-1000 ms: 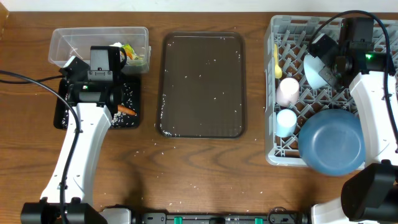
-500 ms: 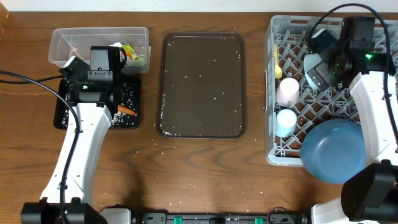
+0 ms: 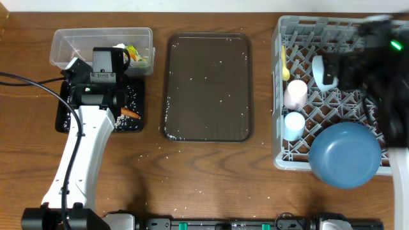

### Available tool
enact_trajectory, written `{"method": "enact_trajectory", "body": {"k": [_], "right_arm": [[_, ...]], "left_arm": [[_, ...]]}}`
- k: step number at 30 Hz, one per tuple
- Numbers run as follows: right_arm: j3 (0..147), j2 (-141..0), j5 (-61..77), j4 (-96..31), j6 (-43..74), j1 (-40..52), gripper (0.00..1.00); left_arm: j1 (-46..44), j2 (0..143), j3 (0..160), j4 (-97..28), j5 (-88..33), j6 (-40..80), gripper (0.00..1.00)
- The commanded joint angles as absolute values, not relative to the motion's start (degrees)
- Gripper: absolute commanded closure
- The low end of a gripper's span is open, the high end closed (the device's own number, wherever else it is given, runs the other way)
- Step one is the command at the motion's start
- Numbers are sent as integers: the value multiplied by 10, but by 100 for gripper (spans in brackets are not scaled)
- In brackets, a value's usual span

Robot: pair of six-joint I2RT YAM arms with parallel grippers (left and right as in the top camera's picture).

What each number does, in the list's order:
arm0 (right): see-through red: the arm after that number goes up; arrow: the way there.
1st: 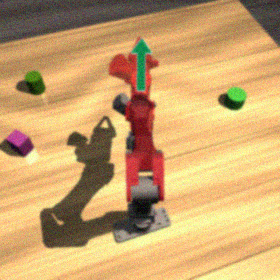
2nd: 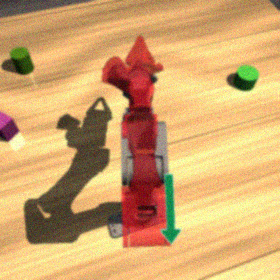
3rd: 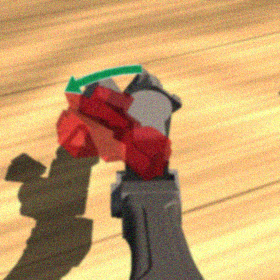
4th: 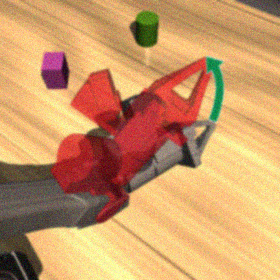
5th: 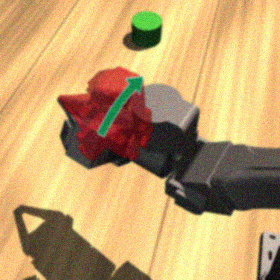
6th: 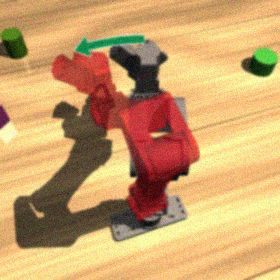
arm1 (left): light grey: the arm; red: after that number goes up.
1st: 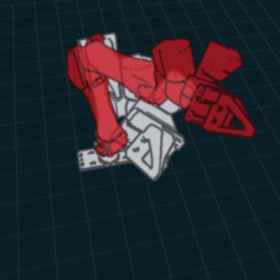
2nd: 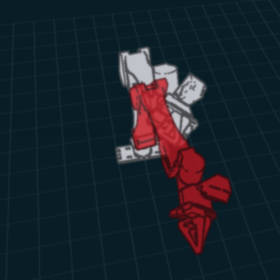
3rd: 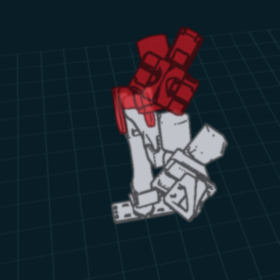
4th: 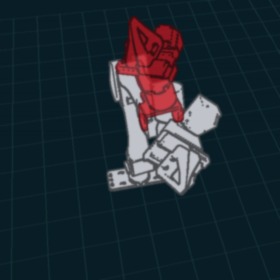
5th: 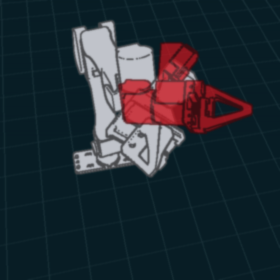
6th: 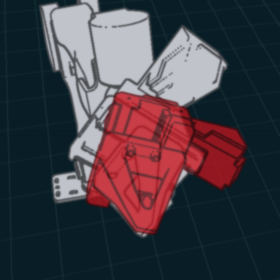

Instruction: Sort waste into correct bins and load items into the dishwasher rack

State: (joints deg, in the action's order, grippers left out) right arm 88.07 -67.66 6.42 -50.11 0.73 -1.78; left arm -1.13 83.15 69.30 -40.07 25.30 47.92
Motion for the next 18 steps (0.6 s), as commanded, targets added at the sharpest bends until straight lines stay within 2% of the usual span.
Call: {"method": "enact_trajectory", "body": {"k": [1,8,12,15,18], "right_arm": [[886,-627,103,-533,95,-8,1],[885,-522,49,-643,46,-9,1],[873,-485,6,-660,46,-8,1],[820,-455,-2,-619,46,-18,1],[708,-395,9,-514,46,-27,1]], "left_arm": [[-9,831,704,-403,262,472,6],[-9,831,704,-403,262,472,6],[-9,831,704,-403,262,472,7],[-9,831,704,-403,262,472,7],[-9,831,704,-403,262,472,7]]}}
